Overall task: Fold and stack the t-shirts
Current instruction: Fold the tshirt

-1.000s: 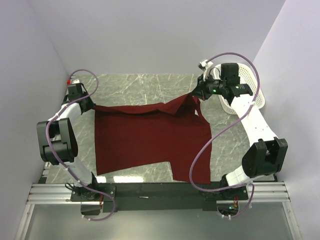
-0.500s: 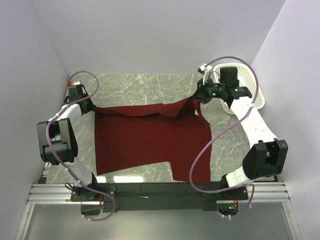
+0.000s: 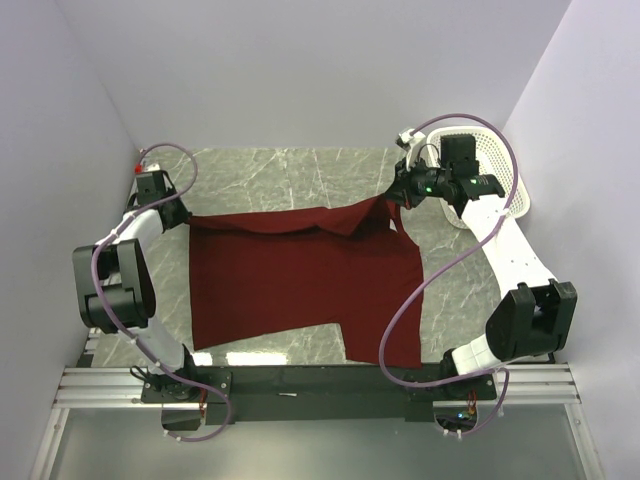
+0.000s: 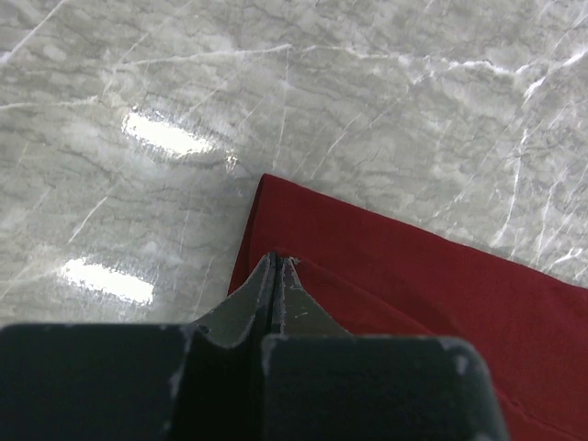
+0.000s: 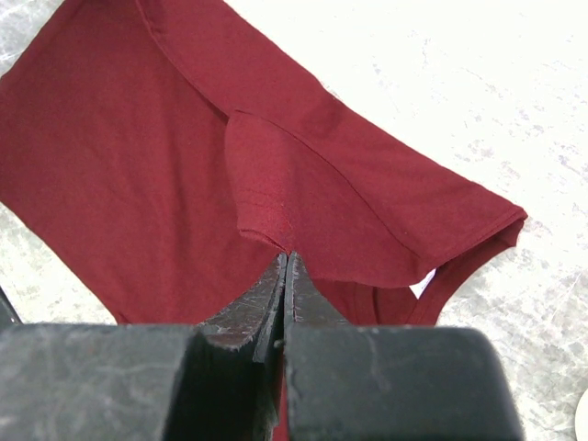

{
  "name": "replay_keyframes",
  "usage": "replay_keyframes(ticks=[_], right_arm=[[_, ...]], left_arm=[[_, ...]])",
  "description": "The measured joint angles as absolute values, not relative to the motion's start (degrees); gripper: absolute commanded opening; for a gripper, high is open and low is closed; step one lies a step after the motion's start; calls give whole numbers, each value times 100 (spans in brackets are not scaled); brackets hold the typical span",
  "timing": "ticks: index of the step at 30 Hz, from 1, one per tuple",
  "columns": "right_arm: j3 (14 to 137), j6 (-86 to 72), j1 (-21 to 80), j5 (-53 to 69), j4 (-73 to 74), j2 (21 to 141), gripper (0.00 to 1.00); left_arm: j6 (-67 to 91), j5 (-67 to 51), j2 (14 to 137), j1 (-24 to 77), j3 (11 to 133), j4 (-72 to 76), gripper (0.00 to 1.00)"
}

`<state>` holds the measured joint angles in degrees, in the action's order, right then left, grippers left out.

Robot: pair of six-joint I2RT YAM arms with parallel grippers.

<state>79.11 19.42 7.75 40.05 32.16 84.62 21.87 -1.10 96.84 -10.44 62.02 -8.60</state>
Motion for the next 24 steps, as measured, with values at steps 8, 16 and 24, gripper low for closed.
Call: replay_keyframes(ticks=[8,16,24], right_arm=[[7911,1940,775,3999,3216,8462,0],[7905,1949,775,3990,3212,8462,0],[7902,2049,775,3992,3223,8462,0]], left_arm=[[2340,-102,9089,-1044,5826,-1151,49],[2775,-56,7533,-1133,5196,-1280,58],[2801,-60,7470,-1162,5196,-1315,58]])
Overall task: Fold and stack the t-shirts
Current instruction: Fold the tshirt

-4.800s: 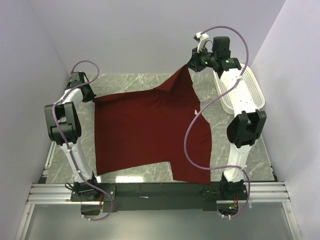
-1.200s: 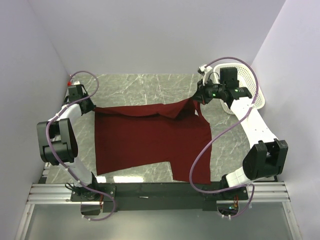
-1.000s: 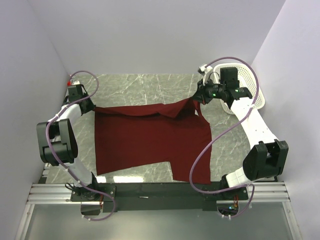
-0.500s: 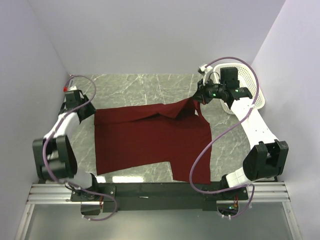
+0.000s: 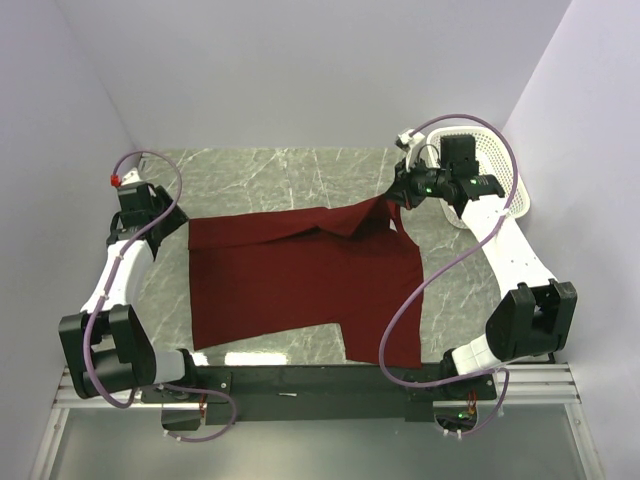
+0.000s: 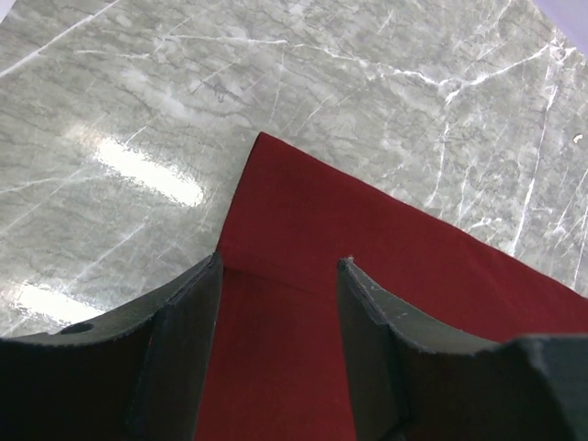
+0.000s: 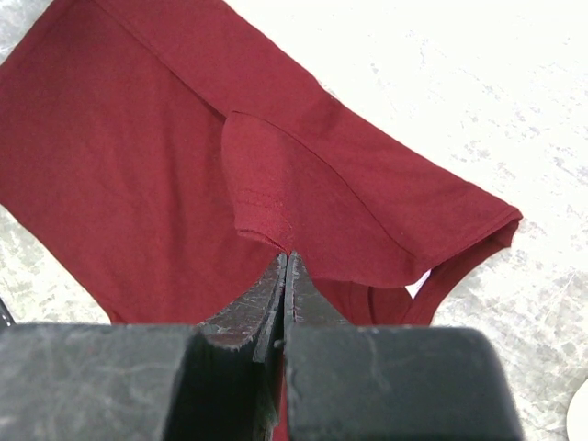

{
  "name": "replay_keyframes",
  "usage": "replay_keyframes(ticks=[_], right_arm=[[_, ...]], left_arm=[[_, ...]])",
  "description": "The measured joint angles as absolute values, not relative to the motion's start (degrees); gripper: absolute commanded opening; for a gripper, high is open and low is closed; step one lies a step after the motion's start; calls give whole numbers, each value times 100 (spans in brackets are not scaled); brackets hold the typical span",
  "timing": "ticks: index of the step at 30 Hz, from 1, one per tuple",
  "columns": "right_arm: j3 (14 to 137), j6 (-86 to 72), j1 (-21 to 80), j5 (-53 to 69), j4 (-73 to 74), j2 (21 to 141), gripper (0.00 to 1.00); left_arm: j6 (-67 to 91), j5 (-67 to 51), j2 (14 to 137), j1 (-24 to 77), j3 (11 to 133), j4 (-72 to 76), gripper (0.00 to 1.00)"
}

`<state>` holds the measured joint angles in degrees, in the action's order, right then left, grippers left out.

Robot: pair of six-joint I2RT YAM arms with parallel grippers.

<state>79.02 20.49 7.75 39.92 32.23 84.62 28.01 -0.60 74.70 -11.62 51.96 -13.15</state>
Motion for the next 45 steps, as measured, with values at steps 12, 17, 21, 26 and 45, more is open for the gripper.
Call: replay_keyframes(ticks=[12,17,21,26,45], right_arm=[[7397,2366,775,3944,3498,8318,0],[7144,2486,799,3909,3564,8176,0],[6995,2526,854,3865,3610,8042,0],[6958,2563,904,3835,3625,7955,0],[6447,3938,1068,4106,4880,7297,90]], left_arm=[[2639,-123,7087,-1162,4875,-1326,58],[2606,-169,6991,-1162,4869,-1317,59],[2598,-180,6984,-1162,4810,-1317,58],[2596,-204,6984,-1162,4797,-1319,59],[2598,-314,6984,-1162,4757,-1310,59]])
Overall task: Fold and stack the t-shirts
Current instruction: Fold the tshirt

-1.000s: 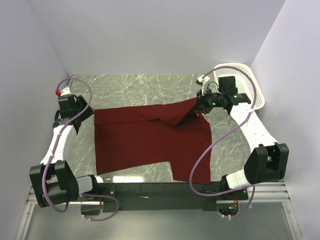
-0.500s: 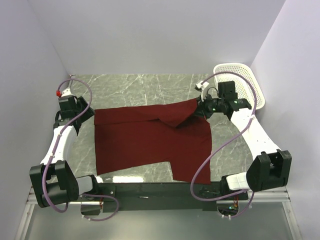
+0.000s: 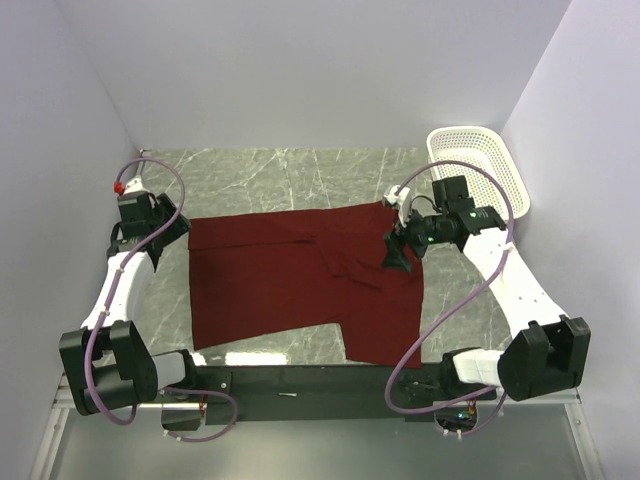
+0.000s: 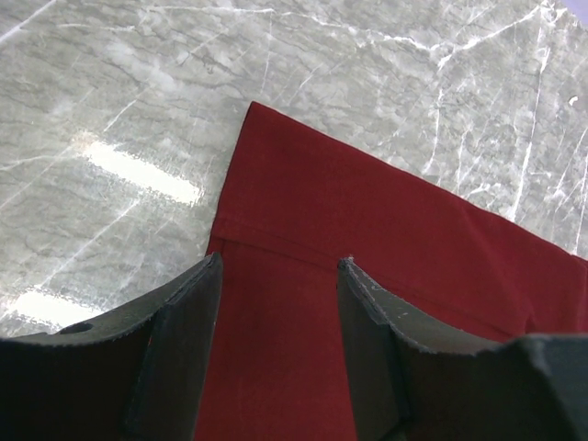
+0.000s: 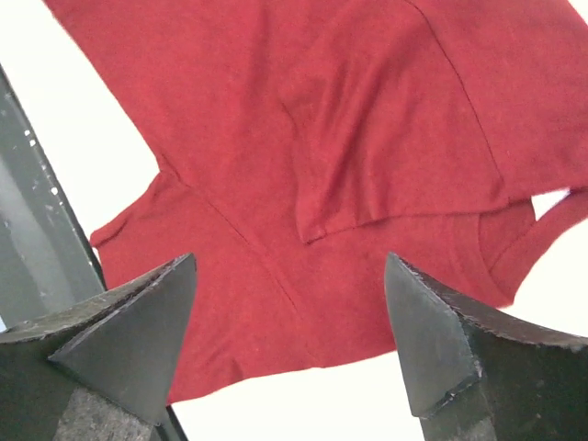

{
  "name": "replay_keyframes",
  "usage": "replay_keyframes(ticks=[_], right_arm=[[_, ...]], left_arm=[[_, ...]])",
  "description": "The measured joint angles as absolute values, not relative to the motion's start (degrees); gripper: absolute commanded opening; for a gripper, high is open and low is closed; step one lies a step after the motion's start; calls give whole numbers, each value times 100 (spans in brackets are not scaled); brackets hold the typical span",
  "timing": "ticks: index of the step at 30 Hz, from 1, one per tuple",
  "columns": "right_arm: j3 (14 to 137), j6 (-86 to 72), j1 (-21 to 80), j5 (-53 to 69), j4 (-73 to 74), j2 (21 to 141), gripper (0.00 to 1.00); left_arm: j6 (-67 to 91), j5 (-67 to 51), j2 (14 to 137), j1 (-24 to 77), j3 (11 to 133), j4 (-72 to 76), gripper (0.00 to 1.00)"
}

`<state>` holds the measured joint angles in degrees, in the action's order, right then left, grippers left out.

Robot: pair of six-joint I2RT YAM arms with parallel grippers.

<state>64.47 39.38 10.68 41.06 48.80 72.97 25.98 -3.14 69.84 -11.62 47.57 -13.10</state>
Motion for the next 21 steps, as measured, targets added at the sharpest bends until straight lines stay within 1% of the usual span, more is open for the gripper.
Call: replay_keyframes(ticks=[3,7,8,10,11,13,16,17,19,20,21], right_arm=[[6401,3524,1070,3852,4536,7301,90],[6477,3284,1087,3780,4130,7432,86],[6578,3361,1111,3854,4171,7546,83],[6783,3658,1243,3933,4322,7830,79],[6882,3846,1387,3935,4421,8001,77],[6908,4110,1798,3861,4477,8276,77],[6681,4246,2499,3542,4370,8484,74],[6615,4250,2659,3459,4351,8523,69],[6576,4250,3011,3181,4320,8674,65],[6578,4241,3157,3030,4248,8770,61],[6582,4228,3297,2836,4174,8899,60]], left_arm=[[2598,-325,6982,-1162,4746,-1315,59],[2571,-336,6934,-1162,4746,-1321,59],[2561,-344,6910,-1162,4746,-1321,59],[2554,-384,6842,-1162,4746,-1323,59],[2550,-412,6805,-1162,4742,-1326,59],[2521,-478,6711,-1162,4716,-1350,59],[2482,-545,6525,-1162,4670,-1472,59],[2469,-565,6455,-1162,4641,-1487,59],[2467,-596,6278,-1162,4534,-1522,60],[2464,-611,6182,-1162,4475,-1555,59],[2464,-622,6104,-1162,4423,-1573,59]])
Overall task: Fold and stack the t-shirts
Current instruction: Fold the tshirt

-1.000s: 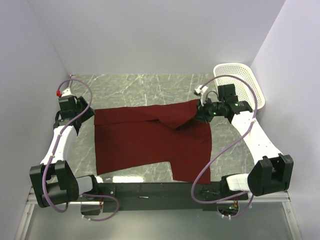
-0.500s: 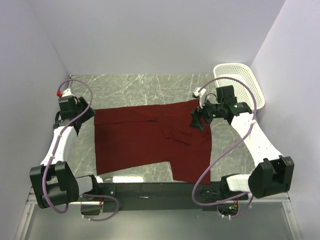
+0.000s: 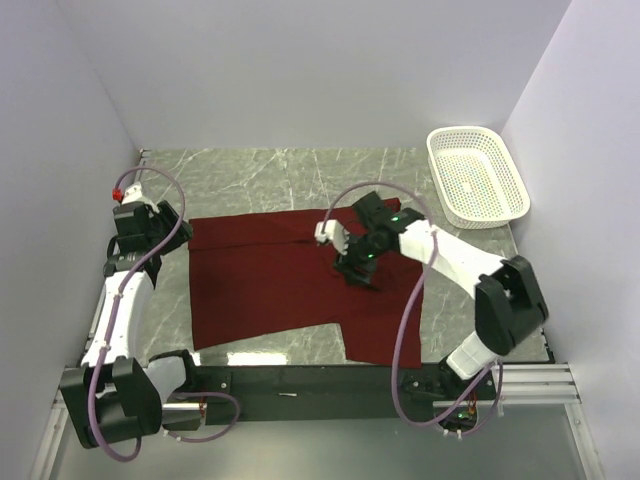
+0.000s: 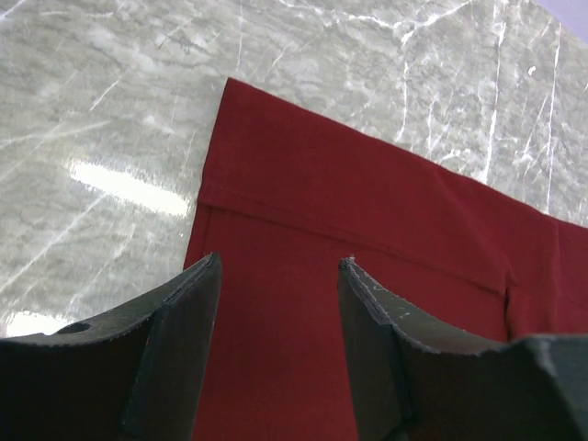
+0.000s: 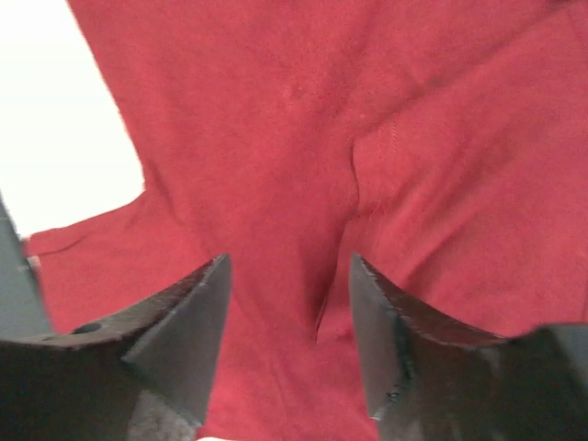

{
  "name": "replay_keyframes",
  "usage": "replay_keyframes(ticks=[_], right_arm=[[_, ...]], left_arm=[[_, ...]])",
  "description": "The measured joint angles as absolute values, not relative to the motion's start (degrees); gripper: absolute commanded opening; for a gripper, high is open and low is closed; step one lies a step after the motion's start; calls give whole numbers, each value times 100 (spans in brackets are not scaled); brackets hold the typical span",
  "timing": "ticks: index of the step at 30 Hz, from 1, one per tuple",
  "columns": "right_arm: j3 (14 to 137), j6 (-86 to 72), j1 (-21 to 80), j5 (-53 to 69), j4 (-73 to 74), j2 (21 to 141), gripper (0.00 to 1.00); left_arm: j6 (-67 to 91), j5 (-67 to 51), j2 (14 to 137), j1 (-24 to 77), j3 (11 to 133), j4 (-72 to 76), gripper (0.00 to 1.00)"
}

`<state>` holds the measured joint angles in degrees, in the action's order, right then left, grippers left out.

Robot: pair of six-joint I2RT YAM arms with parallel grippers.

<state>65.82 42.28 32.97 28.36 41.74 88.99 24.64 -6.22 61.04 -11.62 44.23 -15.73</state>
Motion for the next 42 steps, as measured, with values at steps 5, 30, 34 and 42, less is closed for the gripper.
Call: replay_keyframes(ticks=[5,30,34,42], right_arm=[[6834,4014,3774,2137,3913,9872,56],[7520,3413,4036,1201,3518,11041,14],[7592,3395,4042,1208,3557,11037,13],[7771,3395,4108,1350,3798,10906,13]], left_arm=[[2460,-626,5889,-1162,4333,-1695,60],[2462,-781,5883,-1162,4333,-1704,60],[2462,-792,5883,-1162,4331,-1704,59],[2462,-819,5883,-1162,4331,-1704,60]])
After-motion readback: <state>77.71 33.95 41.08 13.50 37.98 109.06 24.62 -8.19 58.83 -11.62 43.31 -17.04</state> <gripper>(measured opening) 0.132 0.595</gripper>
